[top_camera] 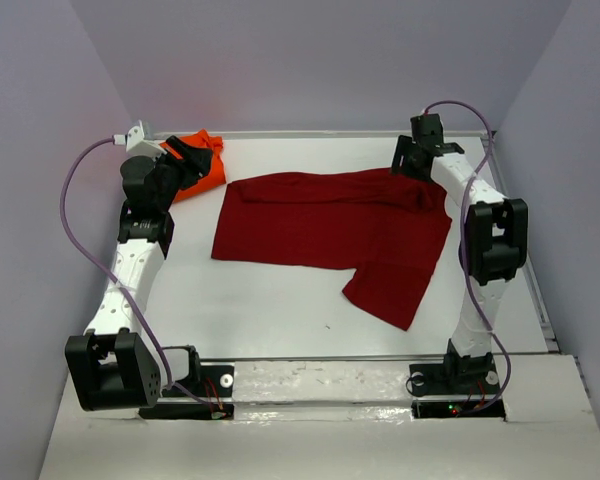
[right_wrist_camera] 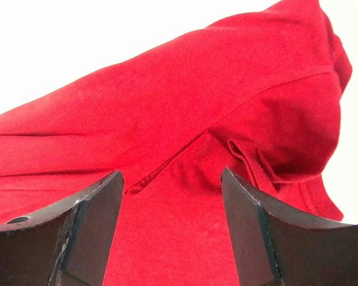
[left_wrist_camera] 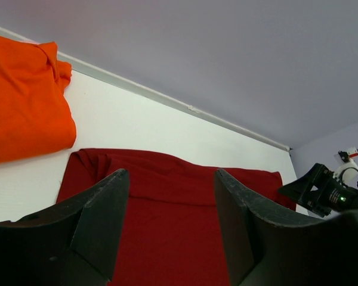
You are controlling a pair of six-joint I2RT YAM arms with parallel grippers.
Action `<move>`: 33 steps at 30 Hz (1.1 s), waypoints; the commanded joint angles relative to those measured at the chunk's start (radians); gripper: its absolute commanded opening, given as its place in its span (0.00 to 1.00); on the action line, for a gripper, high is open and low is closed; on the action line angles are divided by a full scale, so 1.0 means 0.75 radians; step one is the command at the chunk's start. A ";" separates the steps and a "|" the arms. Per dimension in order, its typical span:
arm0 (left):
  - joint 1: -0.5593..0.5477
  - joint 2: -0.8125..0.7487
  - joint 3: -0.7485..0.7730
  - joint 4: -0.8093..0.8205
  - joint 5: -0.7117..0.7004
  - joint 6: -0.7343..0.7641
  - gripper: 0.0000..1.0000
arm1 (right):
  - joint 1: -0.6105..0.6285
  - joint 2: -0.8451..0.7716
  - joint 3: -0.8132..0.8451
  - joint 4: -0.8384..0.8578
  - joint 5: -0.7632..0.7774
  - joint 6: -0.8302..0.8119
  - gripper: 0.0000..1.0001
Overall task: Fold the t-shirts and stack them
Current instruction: Fold the flattened tshirt in 1/3 of the way
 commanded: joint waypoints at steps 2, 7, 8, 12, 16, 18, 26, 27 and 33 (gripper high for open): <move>0.005 -0.010 -0.006 0.076 0.035 -0.010 0.68 | 0.017 -0.013 0.086 -0.069 0.171 -0.061 0.72; 0.007 -0.012 -0.008 0.076 0.035 -0.012 0.68 | 0.017 0.047 0.111 -0.135 0.352 -0.073 0.73; 0.005 -0.012 -0.010 0.078 0.035 -0.012 0.68 | 0.017 0.053 0.109 -0.135 0.371 -0.069 0.73; 0.005 -0.012 -0.008 0.078 0.037 -0.012 0.68 | 0.017 0.055 0.086 -0.137 0.365 -0.069 0.72; 0.005 -0.014 -0.008 0.080 0.039 -0.014 0.68 | 0.017 0.073 0.039 -0.137 0.386 -0.059 0.69; 0.005 -0.014 -0.010 0.080 0.041 -0.014 0.68 | 0.017 0.092 0.031 -0.135 0.392 -0.057 0.66; 0.005 -0.018 -0.012 0.084 0.043 -0.017 0.68 | 0.017 0.131 0.014 -0.116 0.406 -0.051 0.32; 0.003 -0.020 -0.010 0.082 0.043 -0.017 0.68 | 0.017 0.135 0.014 -0.114 0.410 -0.051 0.33; 0.005 -0.018 -0.014 0.087 0.047 -0.019 0.68 | 0.017 0.153 0.014 -0.112 0.420 -0.051 0.46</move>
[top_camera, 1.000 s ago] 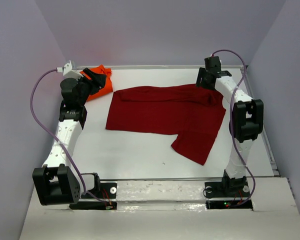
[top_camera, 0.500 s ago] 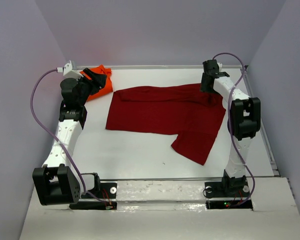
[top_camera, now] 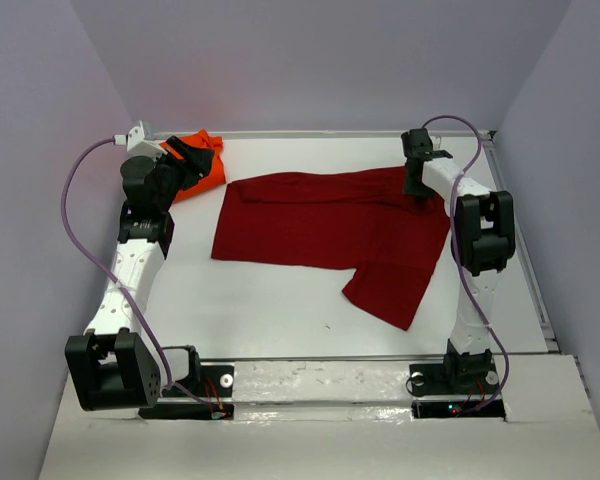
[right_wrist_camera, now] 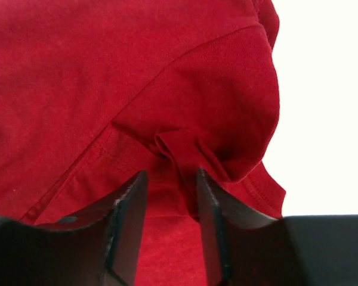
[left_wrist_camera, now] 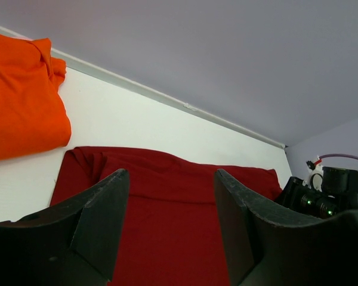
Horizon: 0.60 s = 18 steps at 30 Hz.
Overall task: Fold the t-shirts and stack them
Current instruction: Fold the flattened tshirt in 1/3 of the way
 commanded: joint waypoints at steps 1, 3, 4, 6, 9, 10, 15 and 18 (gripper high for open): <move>0.003 -0.018 -0.010 0.085 0.026 -0.006 0.68 | 0.006 0.006 0.007 0.018 0.044 0.004 0.48; 0.005 -0.020 -0.010 0.085 0.026 -0.004 0.68 | 0.006 0.008 0.005 0.018 0.047 0.002 0.49; 0.005 -0.022 -0.010 0.085 0.026 -0.004 0.68 | 0.006 0.008 0.005 0.018 0.047 0.002 0.48; 0.003 -0.020 -0.010 0.087 0.026 -0.004 0.68 | 0.006 0.010 0.005 0.021 0.053 0.000 0.40; 0.005 -0.018 -0.012 0.087 0.026 -0.006 0.68 | 0.006 0.004 -0.005 0.025 0.059 0.004 0.18; 0.005 -0.018 -0.012 0.089 0.026 -0.006 0.68 | 0.006 -0.002 -0.011 0.027 0.069 0.008 0.03; 0.005 -0.016 -0.014 0.089 0.030 -0.008 0.68 | 0.006 -0.033 -0.036 0.027 0.089 0.012 0.00; 0.005 -0.012 -0.014 0.091 0.030 -0.008 0.68 | 0.006 -0.082 -0.076 0.027 0.092 0.034 0.00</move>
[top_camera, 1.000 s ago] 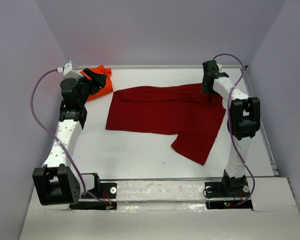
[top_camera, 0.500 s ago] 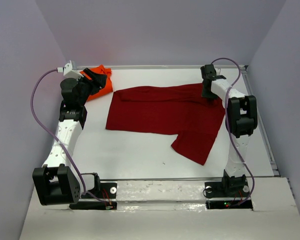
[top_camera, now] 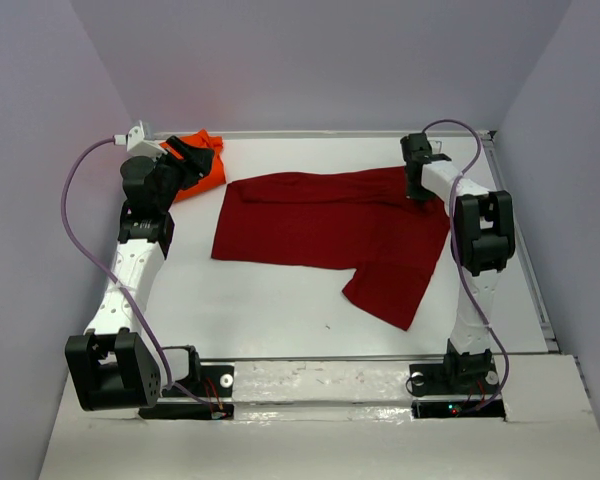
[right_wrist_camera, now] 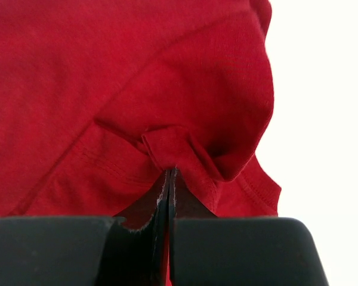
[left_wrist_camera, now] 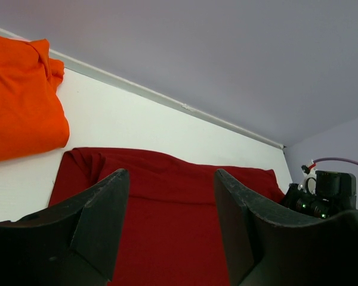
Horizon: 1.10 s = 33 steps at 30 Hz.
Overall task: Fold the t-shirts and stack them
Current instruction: Fold the flattened tshirt in 1/3 of the way
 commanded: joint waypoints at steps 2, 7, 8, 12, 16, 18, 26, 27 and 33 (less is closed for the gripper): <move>0.005 -0.010 -0.013 0.078 0.024 -0.003 0.68 | 0.007 -0.137 -0.095 0.025 0.047 0.040 0.00; 0.005 -0.006 -0.015 0.086 0.039 -0.011 0.68 | 0.007 -0.248 -0.220 0.047 0.049 0.069 0.00; 0.005 -0.006 -0.015 0.088 0.039 -0.013 0.68 | 0.007 -0.268 -0.239 0.051 0.049 0.077 0.00; 0.005 -0.010 -0.015 0.090 0.043 -0.017 0.68 | 0.007 -0.368 -0.345 0.072 0.045 0.083 0.00; 0.005 -0.008 -0.020 0.094 0.045 -0.021 0.68 | 0.007 -0.456 -0.433 0.078 0.033 0.107 0.00; 0.005 -0.008 -0.018 0.096 0.047 -0.023 0.68 | 0.007 -0.497 -0.490 0.080 0.043 0.116 0.00; 0.001 -0.004 -0.022 0.104 0.061 -0.029 0.68 | 0.007 -0.516 -0.540 0.113 -0.012 0.120 0.12; 0.003 -0.004 -0.022 0.105 0.061 -0.029 0.68 | 0.007 -0.492 -0.489 0.113 -0.028 0.118 0.18; -0.003 0.000 -0.022 0.098 0.051 -0.019 0.68 | 0.007 -0.348 -0.356 0.080 -0.022 0.101 0.65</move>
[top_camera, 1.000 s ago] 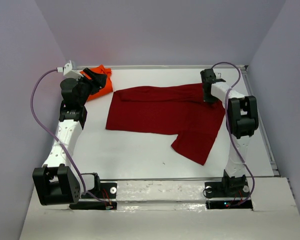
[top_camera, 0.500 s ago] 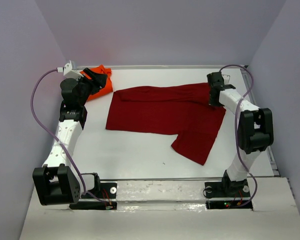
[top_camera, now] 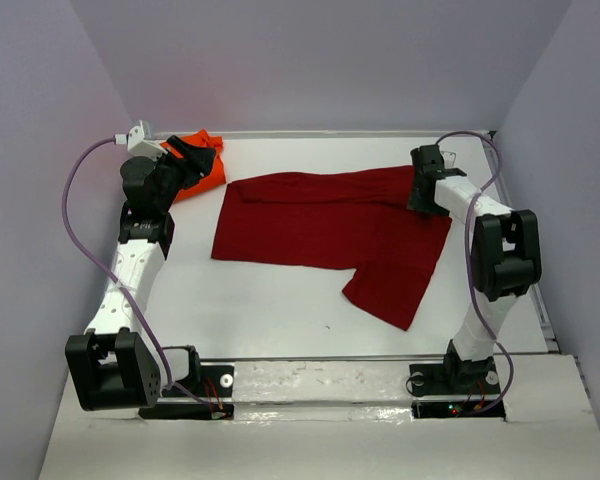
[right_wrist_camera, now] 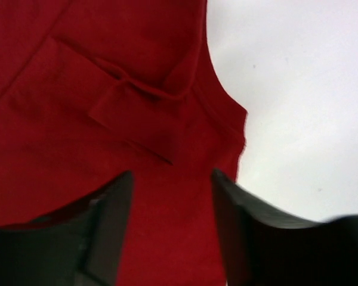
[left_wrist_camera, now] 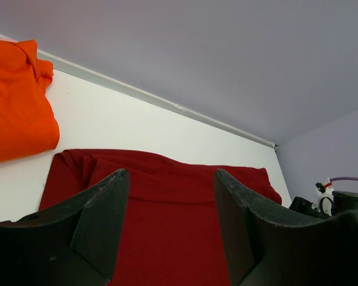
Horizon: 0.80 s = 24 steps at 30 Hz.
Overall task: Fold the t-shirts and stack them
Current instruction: Fold the flattened tshirt in 1/3 of the way
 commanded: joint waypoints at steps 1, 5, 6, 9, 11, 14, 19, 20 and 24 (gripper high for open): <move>-0.005 0.000 -0.014 0.064 0.021 0.002 0.68 | 0.007 0.052 0.095 0.027 0.002 -0.006 0.69; -0.003 -0.005 -0.010 0.056 0.011 0.014 0.68 | 0.007 0.133 0.166 0.031 0.028 -0.045 0.72; -0.003 -0.005 -0.010 0.058 0.011 0.014 0.68 | 0.007 0.150 0.181 0.031 0.034 -0.047 0.72; -0.003 -0.005 -0.010 0.056 0.009 0.016 0.68 | 0.007 0.197 0.221 0.033 0.047 -0.052 0.72; -0.003 -0.005 -0.010 0.054 0.006 0.019 0.68 | 0.007 0.213 0.246 0.031 0.036 -0.056 0.72; -0.003 -0.003 -0.008 0.052 0.004 0.021 0.68 | 0.007 0.246 0.305 0.029 0.043 -0.068 0.72; -0.003 -0.003 -0.006 0.052 0.006 0.021 0.68 | 0.007 0.285 0.397 0.017 0.061 -0.099 0.72; -0.003 -0.001 -0.006 0.052 0.006 0.021 0.68 | 0.007 0.297 0.408 0.015 0.061 -0.101 0.72; -0.003 0.002 -0.006 0.050 0.006 0.023 0.68 | 0.007 0.344 0.469 0.002 0.069 -0.117 0.71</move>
